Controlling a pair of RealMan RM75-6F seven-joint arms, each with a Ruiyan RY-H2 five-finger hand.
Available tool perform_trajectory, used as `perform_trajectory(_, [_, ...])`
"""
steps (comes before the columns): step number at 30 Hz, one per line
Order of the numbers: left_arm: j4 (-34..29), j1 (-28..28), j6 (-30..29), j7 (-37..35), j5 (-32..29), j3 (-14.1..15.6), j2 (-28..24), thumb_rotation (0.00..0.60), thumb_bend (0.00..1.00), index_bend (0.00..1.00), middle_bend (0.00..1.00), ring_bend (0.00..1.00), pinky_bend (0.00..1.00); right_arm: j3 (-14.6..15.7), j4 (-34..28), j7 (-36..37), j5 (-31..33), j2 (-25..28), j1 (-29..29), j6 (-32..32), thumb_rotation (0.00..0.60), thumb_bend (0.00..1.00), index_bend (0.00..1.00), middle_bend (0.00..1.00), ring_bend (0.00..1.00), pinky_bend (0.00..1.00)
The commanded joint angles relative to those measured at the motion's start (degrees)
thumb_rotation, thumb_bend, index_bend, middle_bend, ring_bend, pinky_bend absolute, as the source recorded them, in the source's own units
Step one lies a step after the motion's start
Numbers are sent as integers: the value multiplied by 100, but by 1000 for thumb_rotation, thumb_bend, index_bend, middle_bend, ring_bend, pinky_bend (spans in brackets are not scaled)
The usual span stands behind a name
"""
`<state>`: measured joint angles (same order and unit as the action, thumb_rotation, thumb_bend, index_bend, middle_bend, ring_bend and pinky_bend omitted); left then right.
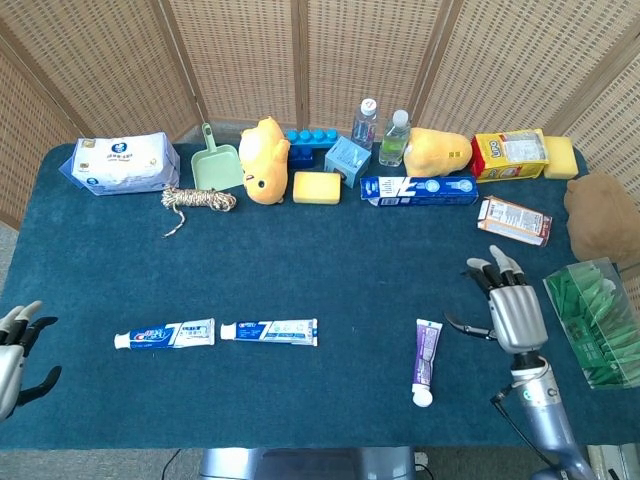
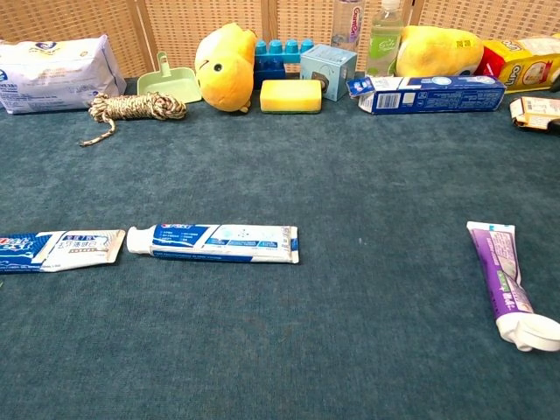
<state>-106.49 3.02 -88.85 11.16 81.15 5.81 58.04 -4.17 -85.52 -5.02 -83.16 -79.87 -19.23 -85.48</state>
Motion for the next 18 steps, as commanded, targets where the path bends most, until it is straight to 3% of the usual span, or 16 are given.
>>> perform_trajectory(1, [66,-91,-123,-77,113,2,19,600,264,195,95,85,122,45,-273,-88,22,122,171,-45,267,235,338,288,58,155])
perform_trajectory(18, [139,-236,-191,-217,396,-160,134,600,263,185,91,85,122,71,-618,160,31,336,456,86,267,224,339,276,59,158])
